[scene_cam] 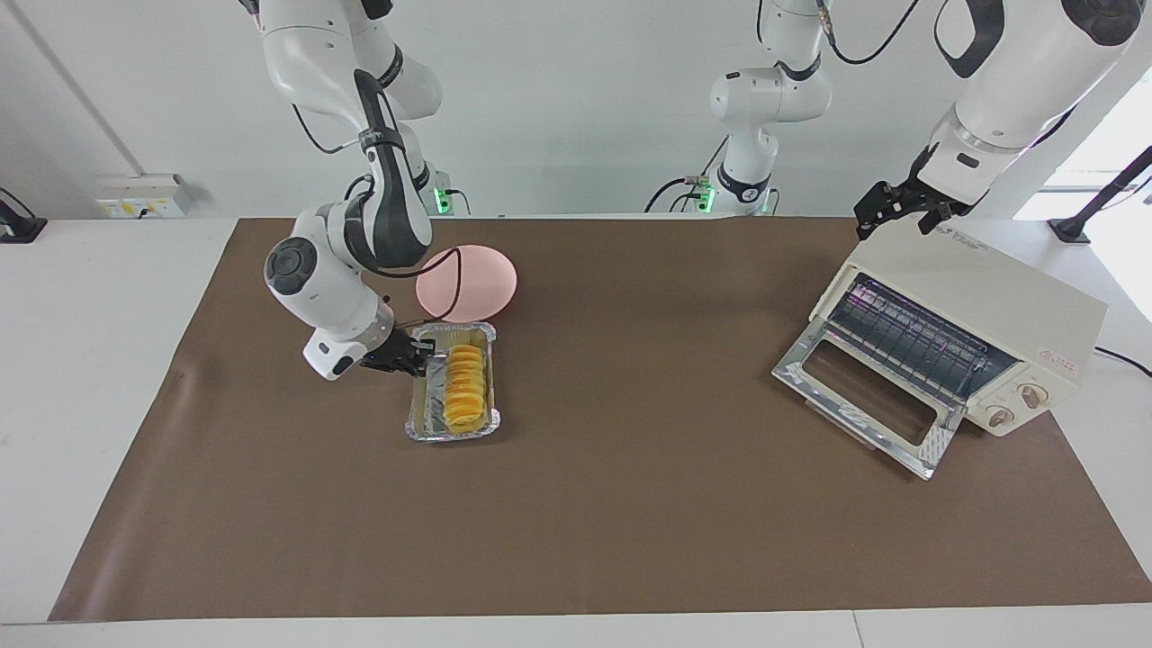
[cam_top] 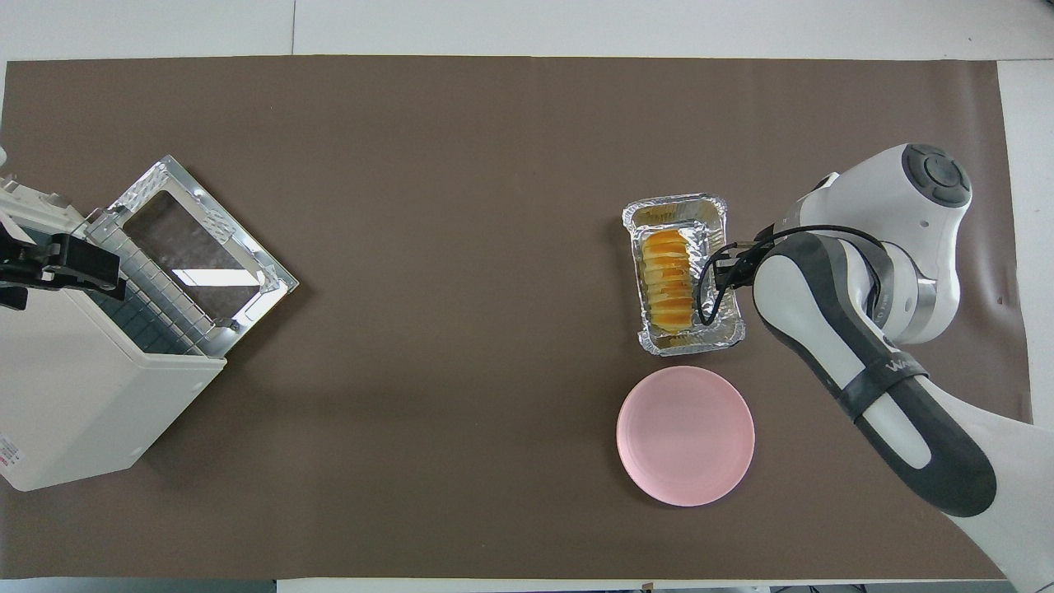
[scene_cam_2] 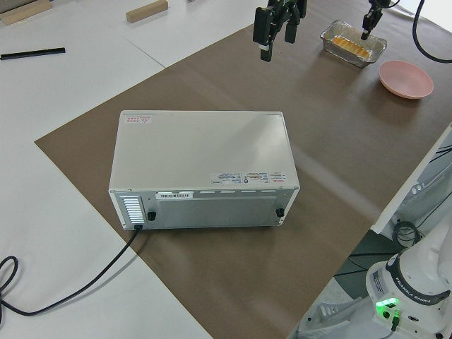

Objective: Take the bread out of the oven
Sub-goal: 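Grasp the foil tray rim with the right gripper and slide it beside the plate, then grasp the bread rolls in the tray with the right gripper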

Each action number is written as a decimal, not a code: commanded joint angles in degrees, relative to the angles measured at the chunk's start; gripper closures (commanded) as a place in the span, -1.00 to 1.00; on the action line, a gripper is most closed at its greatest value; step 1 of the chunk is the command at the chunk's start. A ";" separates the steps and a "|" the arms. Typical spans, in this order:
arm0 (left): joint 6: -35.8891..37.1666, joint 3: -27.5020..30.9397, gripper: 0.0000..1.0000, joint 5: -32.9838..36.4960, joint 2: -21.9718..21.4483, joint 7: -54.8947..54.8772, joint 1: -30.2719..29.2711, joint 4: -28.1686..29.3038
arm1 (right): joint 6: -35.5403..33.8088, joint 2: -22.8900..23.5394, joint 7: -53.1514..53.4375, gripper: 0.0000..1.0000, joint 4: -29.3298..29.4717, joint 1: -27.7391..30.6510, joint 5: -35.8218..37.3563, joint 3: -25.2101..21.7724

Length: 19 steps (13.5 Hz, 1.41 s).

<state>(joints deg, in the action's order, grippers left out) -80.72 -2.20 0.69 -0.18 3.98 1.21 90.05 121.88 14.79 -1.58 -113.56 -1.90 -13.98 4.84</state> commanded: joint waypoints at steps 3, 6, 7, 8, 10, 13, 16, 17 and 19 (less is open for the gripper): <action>-0.67 0.35 -1.00 0.80 -0.97 -0.46 0.29 0.57 | -1.38 -3.45 3.93 -1.00 2.97 -0.99 0.36 0.34; -0.58 0.35 -1.00 0.80 -0.97 -0.37 0.28 0.57 | 2.21 -2.31 10.70 -1.00 3.96 -5.56 1.59 0.34; -0.58 0.35 -1.00 0.80 -0.97 -0.37 0.20 0.57 | 3.88 -1.09 12.03 -1.00 3.96 -6.26 1.59 0.34; -0.58 0.35 -1.00 0.80 -0.97 -0.37 0.11 0.57 | 5.72 -0.03 12.21 -1.00 3.43 -6.53 1.59 0.34; -0.58 0.35 -1.00 0.80 -0.97 -0.37 0.11 0.57 | 8.54 1.64 12.04 -1.00 2.73 -6.45 1.68 0.43; -0.58 0.35 -1.00 0.80 -0.97 -0.37 0.11 0.57 | 9.34 2.53 12.04 -1.00 2.64 -6.18 1.59 0.43; -0.58 0.35 -1.00 0.80 -0.97 -0.37 0.11 0.57 | 11.70 2.61 12.21 -0.94 0.36 -6.36 1.15 0.52; -0.58 0.35 -1.00 0.80 -0.97 -0.37 0.11 0.57 | 12.67 2.61 12.21 -0.93 -0.52 -6.45 1.06 0.52; -0.58 0.35 -1.00 0.80 -0.97 -0.37 0.11 0.57 | 12.86 2.53 12.21 -0.89 -1.05 -7.06 1.06 0.52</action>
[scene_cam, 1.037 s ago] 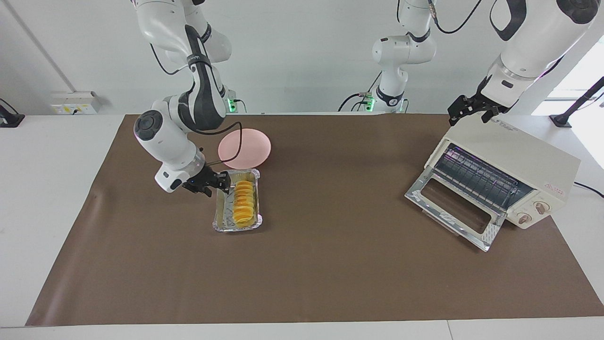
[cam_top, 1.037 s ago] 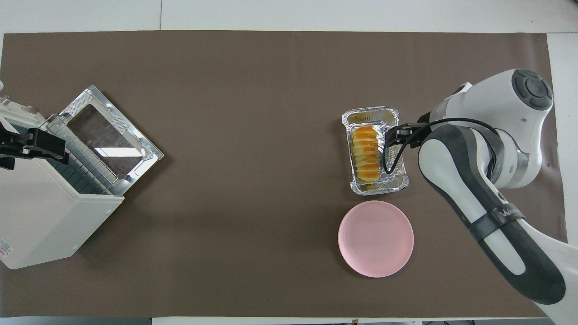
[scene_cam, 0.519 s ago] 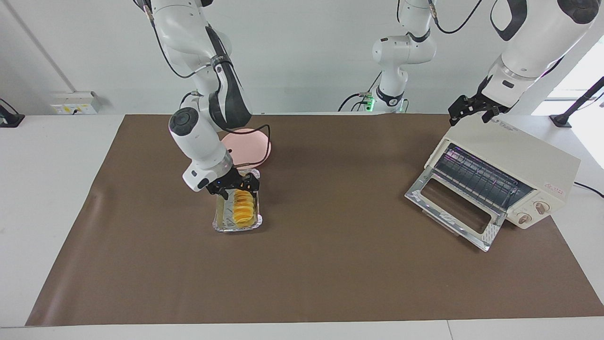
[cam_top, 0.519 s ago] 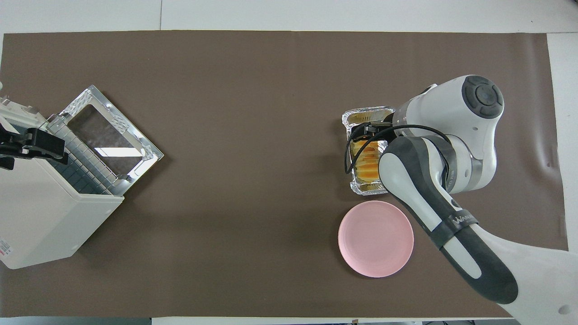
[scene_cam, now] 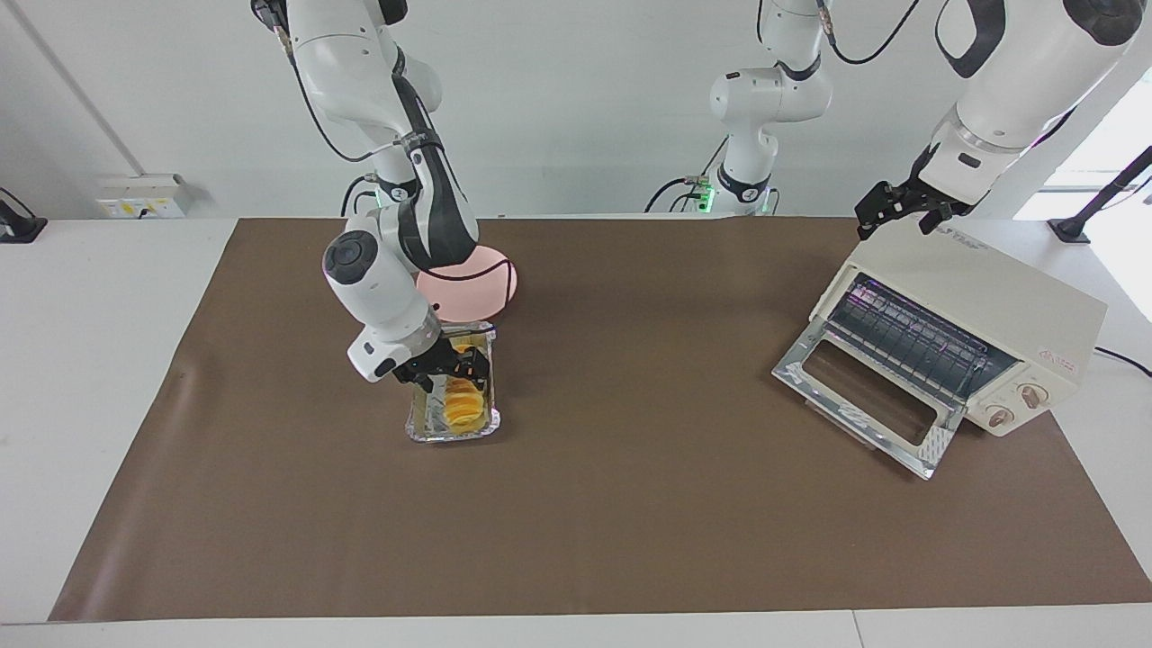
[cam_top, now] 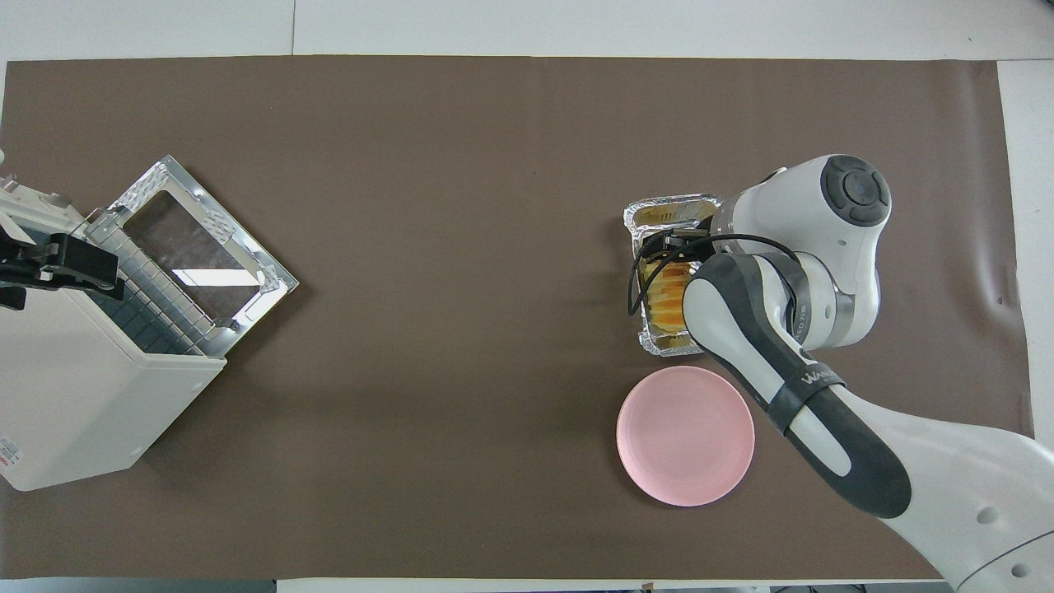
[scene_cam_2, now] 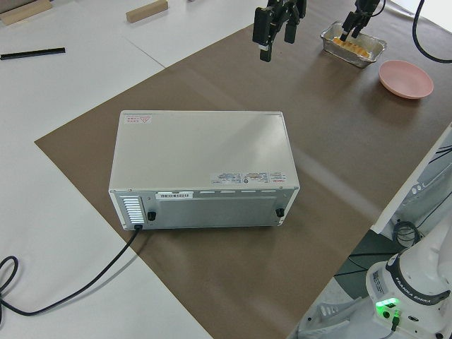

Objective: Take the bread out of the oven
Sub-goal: 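Grasp the bread rolls in the tray with the right gripper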

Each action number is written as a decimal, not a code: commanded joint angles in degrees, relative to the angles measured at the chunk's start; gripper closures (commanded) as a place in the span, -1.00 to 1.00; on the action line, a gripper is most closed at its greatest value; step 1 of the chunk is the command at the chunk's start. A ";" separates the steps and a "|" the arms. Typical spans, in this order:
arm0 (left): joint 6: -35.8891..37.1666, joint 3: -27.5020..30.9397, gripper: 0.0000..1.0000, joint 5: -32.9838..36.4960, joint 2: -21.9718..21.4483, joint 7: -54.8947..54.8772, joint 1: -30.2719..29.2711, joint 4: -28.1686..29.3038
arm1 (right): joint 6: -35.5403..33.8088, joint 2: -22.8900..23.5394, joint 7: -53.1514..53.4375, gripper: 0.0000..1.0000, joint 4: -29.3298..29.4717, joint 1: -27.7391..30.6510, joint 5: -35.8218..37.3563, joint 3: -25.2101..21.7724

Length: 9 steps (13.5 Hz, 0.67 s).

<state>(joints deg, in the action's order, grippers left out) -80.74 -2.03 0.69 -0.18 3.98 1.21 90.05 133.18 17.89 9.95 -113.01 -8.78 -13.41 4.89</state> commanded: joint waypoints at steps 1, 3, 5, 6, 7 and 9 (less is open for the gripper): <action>-0.56 0.19 -1.00 0.80 -0.96 -0.38 0.11 0.57 | 1.64 -0.58 0.69 -0.84 -1.86 -0.28 0.49 0.47; -0.56 0.19 -1.00 0.80 -0.96 -0.38 0.11 0.57 | 3.13 -0.58 0.34 -0.41 -2.92 -0.36 0.49 0.47; -0.56 0.19 -1.00 0.80 -0.96 -0.38 0.11 0.57 | 2.96 -0.58 -0.28 0.70 -2.92 -0.28 0.49 0.47; -0.56 0.19 -1.00 0.80 -0.96 -0.38 0.11 0.57 | 2.70 -0.58 -0.37 1.00 -2.83 -0.28 0.57 0.47; -0.56 0.19 -1.00 0.80 -0.96 -0.38 0.11 0.57 | 2.44 -0.58 -0.80 1.00 -2.66 -0.28 0.58 0.47; -0.56 0.19 -1.00 0.80 -0.96 -0.38 0.11 0.57 | -0.27 -1.54 -1.86 1.00 -1.61 0.51 0.58 0.38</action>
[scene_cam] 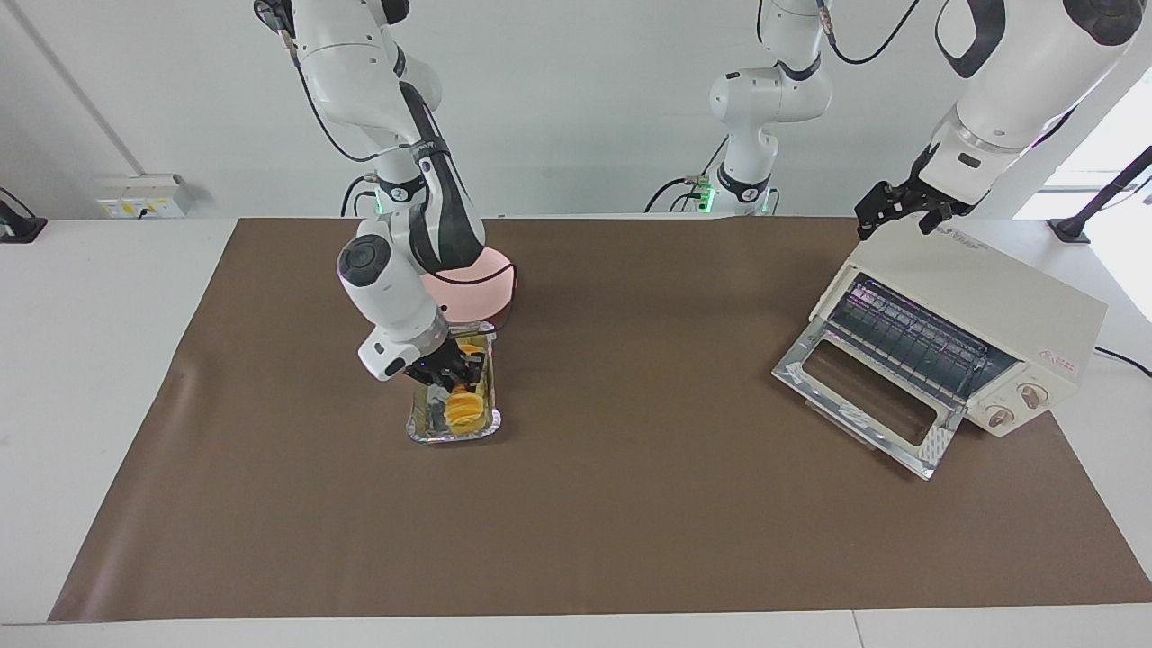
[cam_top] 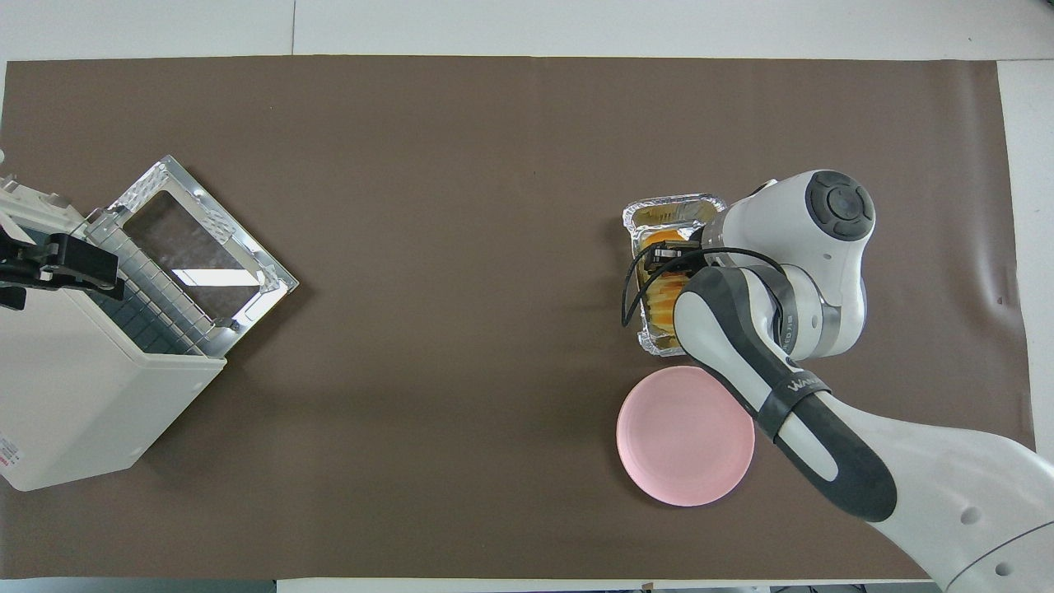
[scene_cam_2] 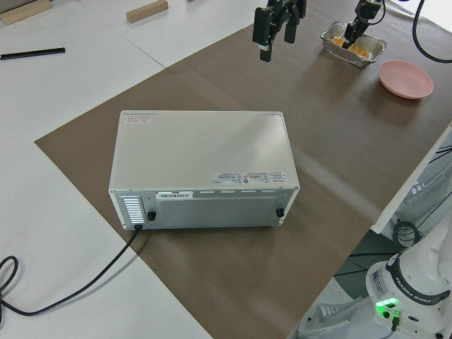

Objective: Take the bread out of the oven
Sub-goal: 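Grasp the bread rolls in the tray with the right gripper, then move the rolls onto the pink plate and open the right gripper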

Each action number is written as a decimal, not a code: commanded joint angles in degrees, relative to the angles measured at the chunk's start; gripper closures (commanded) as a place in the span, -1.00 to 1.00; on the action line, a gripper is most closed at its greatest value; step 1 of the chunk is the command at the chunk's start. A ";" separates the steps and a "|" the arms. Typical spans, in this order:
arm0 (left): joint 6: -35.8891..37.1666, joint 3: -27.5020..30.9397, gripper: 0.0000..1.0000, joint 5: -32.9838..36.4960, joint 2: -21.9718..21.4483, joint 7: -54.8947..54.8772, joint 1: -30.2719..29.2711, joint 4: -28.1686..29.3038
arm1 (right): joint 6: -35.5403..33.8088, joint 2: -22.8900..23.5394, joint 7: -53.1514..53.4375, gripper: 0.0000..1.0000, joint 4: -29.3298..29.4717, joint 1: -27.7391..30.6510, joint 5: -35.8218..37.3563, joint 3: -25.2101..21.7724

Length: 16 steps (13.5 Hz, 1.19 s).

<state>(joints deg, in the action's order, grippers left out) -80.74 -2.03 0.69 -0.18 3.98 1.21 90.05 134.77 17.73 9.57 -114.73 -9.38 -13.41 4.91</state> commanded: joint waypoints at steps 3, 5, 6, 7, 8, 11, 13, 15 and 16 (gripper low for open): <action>-0.56 0.19 -1.00 0.80 -0.96 -0.38 0.11 0.57 | -12.84 -6.99 -1.31 1.00 3.11 2.78 0.49 0.01; -0.56 0.19 -1.00 0.80 -0.96 -0.38 0.11 0.57 | -16.71 -11.56 -0.96 1.00 1.88 2.97 0.31 0.01; -0.56 0.19 -1.00 0.80 -0.96 -0.38 0.11 0.57 | -20.65 -13.67 0.26 1.00 1.62 2.97 0.22 0.01; -0.56 0.19 -1.00 0.80 -0.96 -0.38 0.11 0.57 | -25.22 -16.13 2.19 1.00 0.92 2.62 0.22 0.01; -0.56 0.19 -1.00 0.80 -0.96 -0.38 0.11 0.57 | -27.52 -18.33 2.73 1.00 -0.39 2.18 0.22 0.10; -0.56 0.19 -1.00 0.80 -0.96 -0.38 0.11 0.57 | -28.86 -25.27 2.74 1.00 -9.95 1.74 0.14 0.45; -0.56 0.19 -1.00 0.80 -0.96 -0.38 0.11 0.57 | -27.03 -28.79 2.65 1.00 -17.24 -0.37 0.13 0.45; -0.56 0.19 -1.00 0.80 -0.96 -0.38 0.11 0.57 | -22.30 -31.78 2.65 1.00 -23.84 -0.72 0.14 0.54; -0.56 0.19 -1.00 0.80 -0.96 -0.38 0.11 0.57 | -20.62 -32.84 2.56 1.00 -26.14 -2.47 0.13 0.54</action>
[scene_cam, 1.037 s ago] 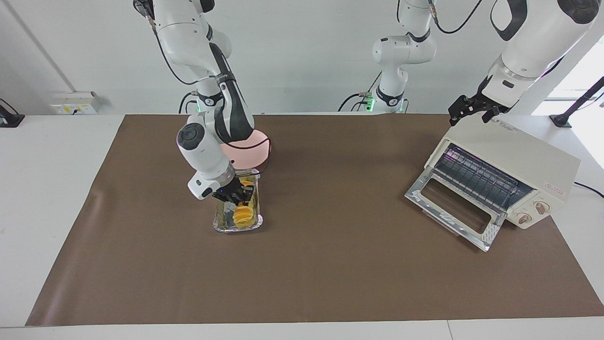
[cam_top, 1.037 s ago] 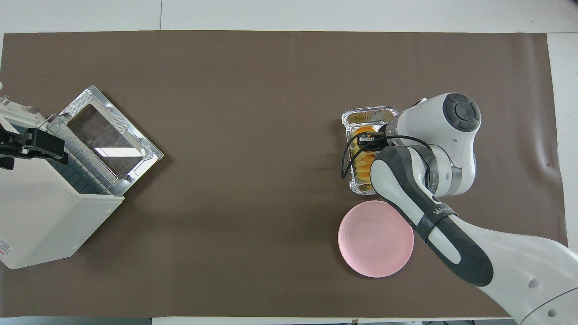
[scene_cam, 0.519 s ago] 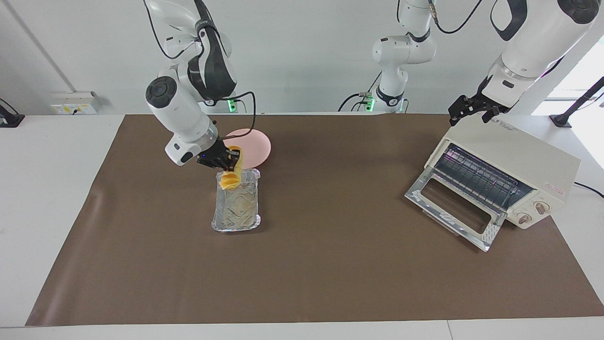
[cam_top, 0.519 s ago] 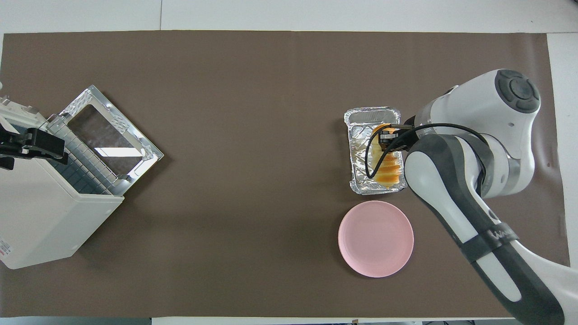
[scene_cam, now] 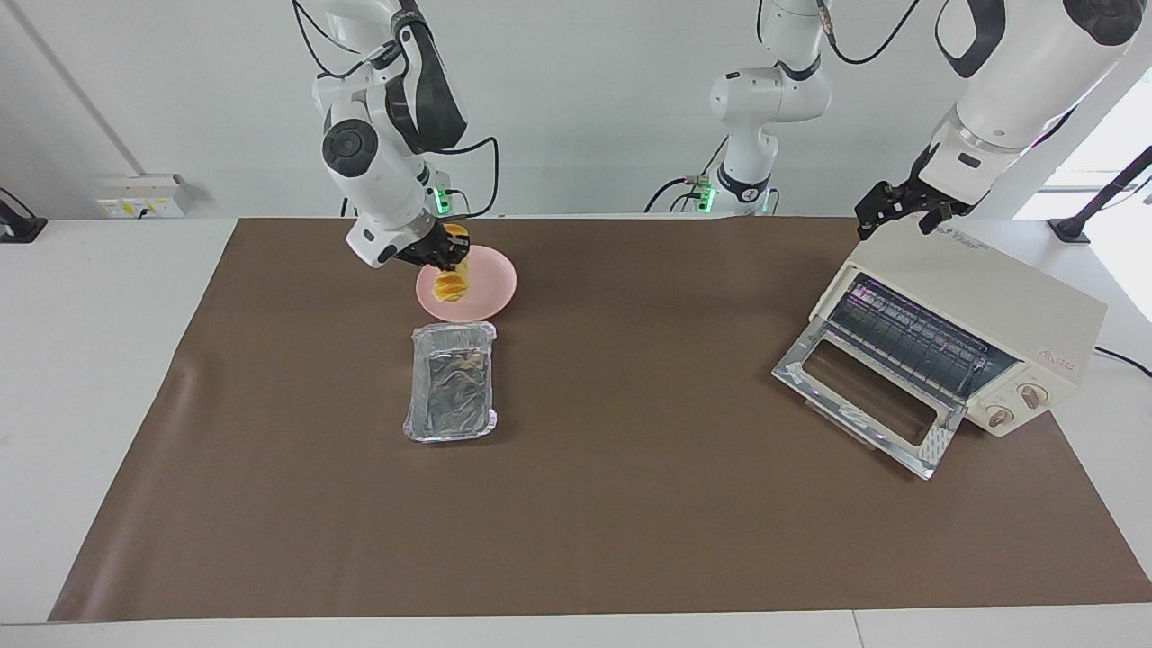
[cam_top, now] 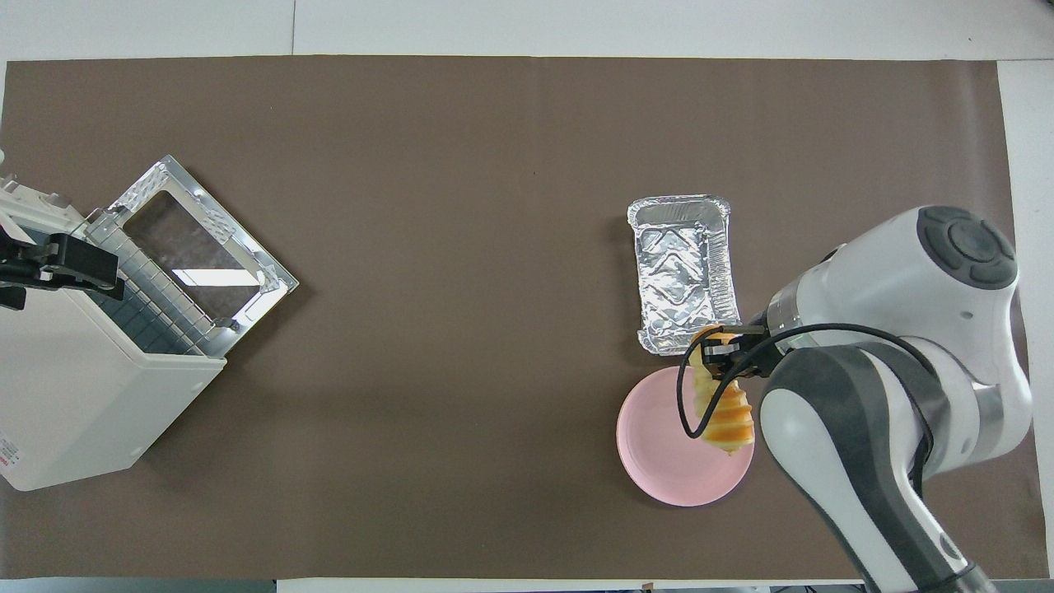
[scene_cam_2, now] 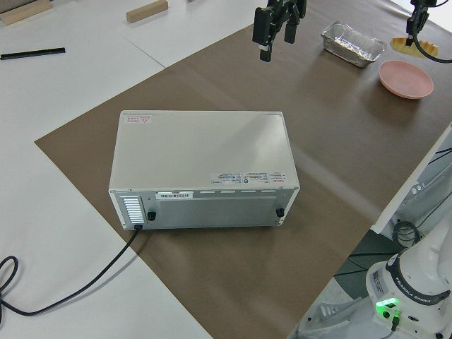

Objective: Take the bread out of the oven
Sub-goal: 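Move the rolls onto the pink plate and open the right gripper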

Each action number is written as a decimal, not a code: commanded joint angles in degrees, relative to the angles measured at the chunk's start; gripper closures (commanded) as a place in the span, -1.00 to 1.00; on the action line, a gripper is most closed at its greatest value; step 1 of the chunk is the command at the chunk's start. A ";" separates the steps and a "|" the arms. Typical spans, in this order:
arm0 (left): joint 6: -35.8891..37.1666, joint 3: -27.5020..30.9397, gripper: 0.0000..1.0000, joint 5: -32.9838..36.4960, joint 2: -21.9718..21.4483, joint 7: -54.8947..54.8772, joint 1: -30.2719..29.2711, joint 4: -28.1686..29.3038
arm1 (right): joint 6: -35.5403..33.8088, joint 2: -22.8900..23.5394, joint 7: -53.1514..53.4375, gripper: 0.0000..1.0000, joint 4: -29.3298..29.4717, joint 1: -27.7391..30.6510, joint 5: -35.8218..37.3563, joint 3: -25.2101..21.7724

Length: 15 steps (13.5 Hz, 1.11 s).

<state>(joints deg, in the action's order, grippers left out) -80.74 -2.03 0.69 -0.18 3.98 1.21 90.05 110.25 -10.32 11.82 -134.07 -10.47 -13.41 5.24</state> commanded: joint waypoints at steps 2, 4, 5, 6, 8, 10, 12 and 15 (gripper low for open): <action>-0.56 0.19 -1.00 0.80 -0.96 -0.38 0.11 0.57 | 5.67 -5.50 0.31 1.00 -9.27 -2.19 0.14 0.21; -0.56 0.19 -1.00 0.80 -0.96 -0.38 0.11 0.57 | 9.52 -5.24 0.40 1.00 -11.38 -2.89 0.14 0.21; -0.56 0.19 -1.00 0.80 -0.96 -0.38 0.11 0.57 | 11.45 -4.54 0.48 1.00 -11.83 -3.24 0.14 0.21; -0.56 0.19 -1.00 0.80 -0.96 -0.38 0.11 0.57 | 12.78 -3.32 0.49 1.00 -11.83 -3.24 0.14 0.21; -0.56 0.19 -1.00 0.80 -0.96 -0.38 0.11 0.57 | 15.33 -1.65 0.57 1.00 -11.83 -3.33 0.14 0.29; -0.56 0.19 -1.00 0.80 -0.96 -0.38 0.11 0.57 | 18.23 0.38 0.84 1.00 -12.01 -4.73 0.14 0.29; -0.56 0.19 -1.00 0.80 -0.96 -0.38 0.11 0.57 | 19.38 1.26 2.50 0.51 -12.01 -4.91 0.14 0.29; -0.56 0.19 -1.00 0.80 -0.96 -0.38 0.11 0.57 | 18.59 1.79 2.60 -1.00 -10.35 -4.65 0.14 0.21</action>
<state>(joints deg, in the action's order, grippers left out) -80.74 -2.03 0.69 -0.18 3.98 1.21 90.05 128.82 -8.58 13.41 -145.61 -15.33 -13.42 5.42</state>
